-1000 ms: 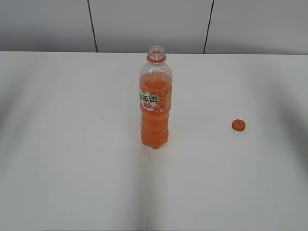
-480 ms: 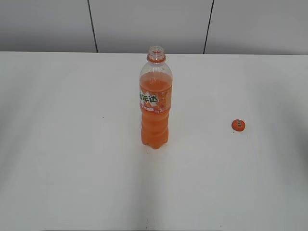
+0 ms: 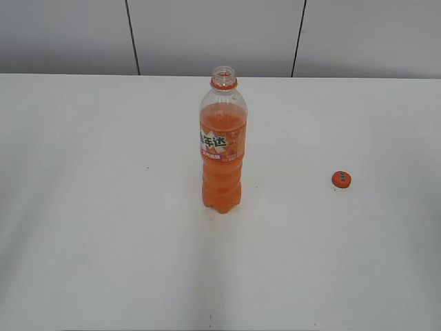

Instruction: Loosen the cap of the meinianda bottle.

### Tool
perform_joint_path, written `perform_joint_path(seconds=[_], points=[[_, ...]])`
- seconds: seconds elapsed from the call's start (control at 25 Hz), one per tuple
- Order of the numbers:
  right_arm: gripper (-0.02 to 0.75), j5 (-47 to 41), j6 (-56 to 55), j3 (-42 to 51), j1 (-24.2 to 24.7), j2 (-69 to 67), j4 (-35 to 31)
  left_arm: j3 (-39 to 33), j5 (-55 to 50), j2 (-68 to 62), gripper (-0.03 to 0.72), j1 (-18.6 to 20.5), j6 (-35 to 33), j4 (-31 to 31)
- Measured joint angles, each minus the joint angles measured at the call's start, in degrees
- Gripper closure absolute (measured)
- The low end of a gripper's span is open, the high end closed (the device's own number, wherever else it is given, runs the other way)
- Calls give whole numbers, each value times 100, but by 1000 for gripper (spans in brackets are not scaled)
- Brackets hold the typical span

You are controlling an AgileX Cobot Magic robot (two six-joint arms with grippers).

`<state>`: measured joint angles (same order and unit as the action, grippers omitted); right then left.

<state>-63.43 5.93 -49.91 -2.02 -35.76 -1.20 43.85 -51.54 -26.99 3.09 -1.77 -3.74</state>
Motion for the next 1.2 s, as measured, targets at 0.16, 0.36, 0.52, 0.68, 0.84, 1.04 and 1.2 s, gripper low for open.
perform_joint_path(seconds=[0.16, 0.36, 0.52, 0.68, 0.84, 1.04, 1.2], points=[[148, 8, 0, 419, 0, 689, 0, -37, -131, 578, 98, 0, 0, -59], [150, 7, 0, 961, 0, 1432, -28, -87, -405, 1329, 98, 0, -131, -65], [150, 7, 0, 1302, 0, 1974, -198, -331, -561, 1937, 98, 0, -182, -76], [150, 16, 4, 1511, 0, 2438, -319, -738, -666, 2462, 106, 0, -194, -189], [150, 22, 4, 1579, 0, 2872, -376, -1124, -814, 2734, 121, 0, -204, -254], [150, 22, 33, 1585, 0, 3276, -388, -1297, -954, 2735, 153, 0, -211, -276], [150, 11, 137, 1633, 0, 3504, -389, -1315, -971, 2735, 167, 0, -211, -278]])
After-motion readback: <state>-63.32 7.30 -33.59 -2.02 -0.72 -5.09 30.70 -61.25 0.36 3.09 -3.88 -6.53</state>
